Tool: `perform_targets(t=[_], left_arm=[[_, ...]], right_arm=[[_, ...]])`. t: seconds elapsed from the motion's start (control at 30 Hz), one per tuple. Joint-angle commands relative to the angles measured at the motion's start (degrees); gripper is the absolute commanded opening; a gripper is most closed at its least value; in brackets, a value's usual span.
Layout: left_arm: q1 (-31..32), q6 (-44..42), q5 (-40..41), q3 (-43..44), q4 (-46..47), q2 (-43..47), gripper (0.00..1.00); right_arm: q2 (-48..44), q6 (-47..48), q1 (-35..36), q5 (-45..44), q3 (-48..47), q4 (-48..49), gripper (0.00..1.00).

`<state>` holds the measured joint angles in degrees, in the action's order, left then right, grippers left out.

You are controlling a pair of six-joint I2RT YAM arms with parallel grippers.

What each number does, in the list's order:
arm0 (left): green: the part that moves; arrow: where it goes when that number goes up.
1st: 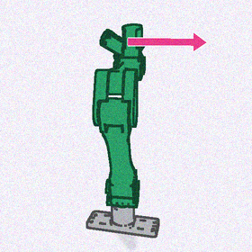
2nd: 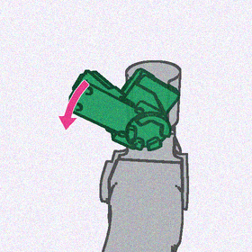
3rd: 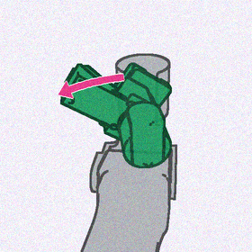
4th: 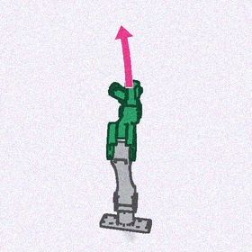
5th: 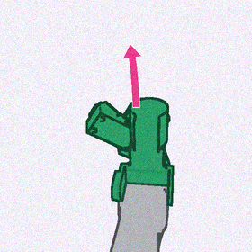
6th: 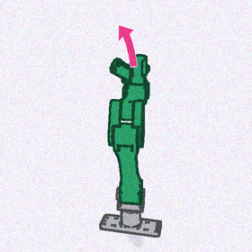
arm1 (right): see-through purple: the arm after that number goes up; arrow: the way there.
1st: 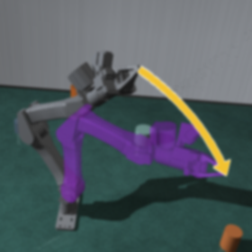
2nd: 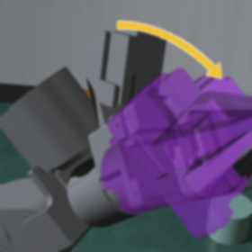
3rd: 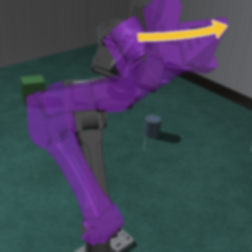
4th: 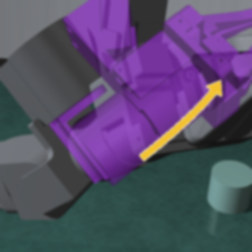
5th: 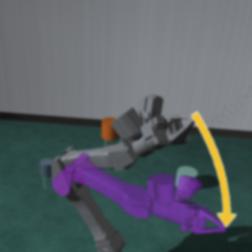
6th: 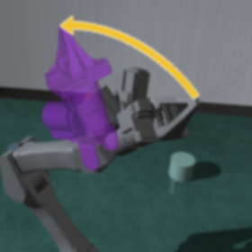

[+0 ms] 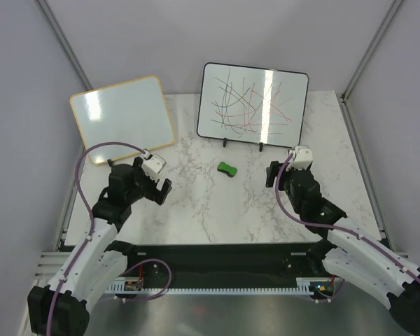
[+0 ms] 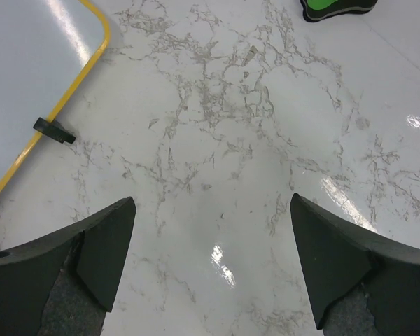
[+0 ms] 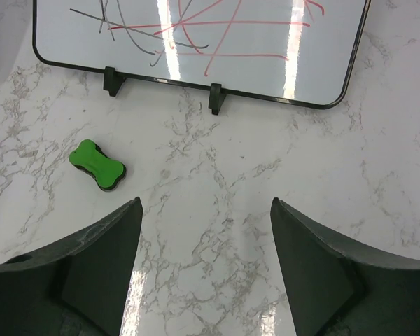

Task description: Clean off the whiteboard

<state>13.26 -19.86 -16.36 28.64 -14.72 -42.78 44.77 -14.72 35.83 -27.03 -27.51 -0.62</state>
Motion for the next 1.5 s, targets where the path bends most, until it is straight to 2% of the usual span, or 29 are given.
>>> perform_targets(t=[0.0,0.1,0.2,0.37,0.5,0.53,0.73,0.97,1.0,1.1,1.47], left_arm=[[-0.25,5.16,1.76,1.06,1.8,-1.24,0.99],[-0.25,6.84,4.84,3.52,1.45,-3.44,0.99],[-0.25,4.14,6.6,6.68,-0.48,-6.69,0.99],[-0.25,-0.53,0.99,16.95,-8.72,-15.02,0.99],[-0.16,-1.24,-4.46,24.43,-11.03,-21.53,0.99],[-0.25,-0.71,-5.69,25.66,-10.68,-22.68,0.99],[-0.25,4.91,-10.96,35.15,-5.51,-34.35,0.99],[-0.16,9.31,-10.1,41.05,5.04,-45.71,0.98],[-0.25,9.92,-9.92,41.75,5.75,-46.68,0.98],[-0.25,10.71,-10.27,44.56,8.65,-50.81,0.96],[-0.25,7.91,-13.08,56.25,7.25,-63.56,0.93]], right_arm=[[-0.04,0.83,-0.06,-0.31,0.17,2.2,0.82],[0.4,1.1,-0.06,0.91,-0.09,2.12,0.82],[0.57,2.06,-0.15,4.68,-0.79,1.94,0.82],[4.43,3.64,-0.15,14.52,-3.86,1.5,0.82],[13.73,4.79,0.02,23.58,-10.79,0.8,0.81],[15.5,4.79,0.2,25.86,-11.94,0.8,0.81],[31.49,7.76,3.01,26.5,-22.84,-2.79,0.83],[50.48,14.18,3.54,26.85,-36.9,-11.06,0.8],[53.63,16.37,3.02,32.16,-39.09,-11.41,0.79],[59.0,19.11,0.38,38.26,-44.1,-13.78,0.7],[68.33,24.47,-1.21,34.85,-51.94,-19.24,0.67]])
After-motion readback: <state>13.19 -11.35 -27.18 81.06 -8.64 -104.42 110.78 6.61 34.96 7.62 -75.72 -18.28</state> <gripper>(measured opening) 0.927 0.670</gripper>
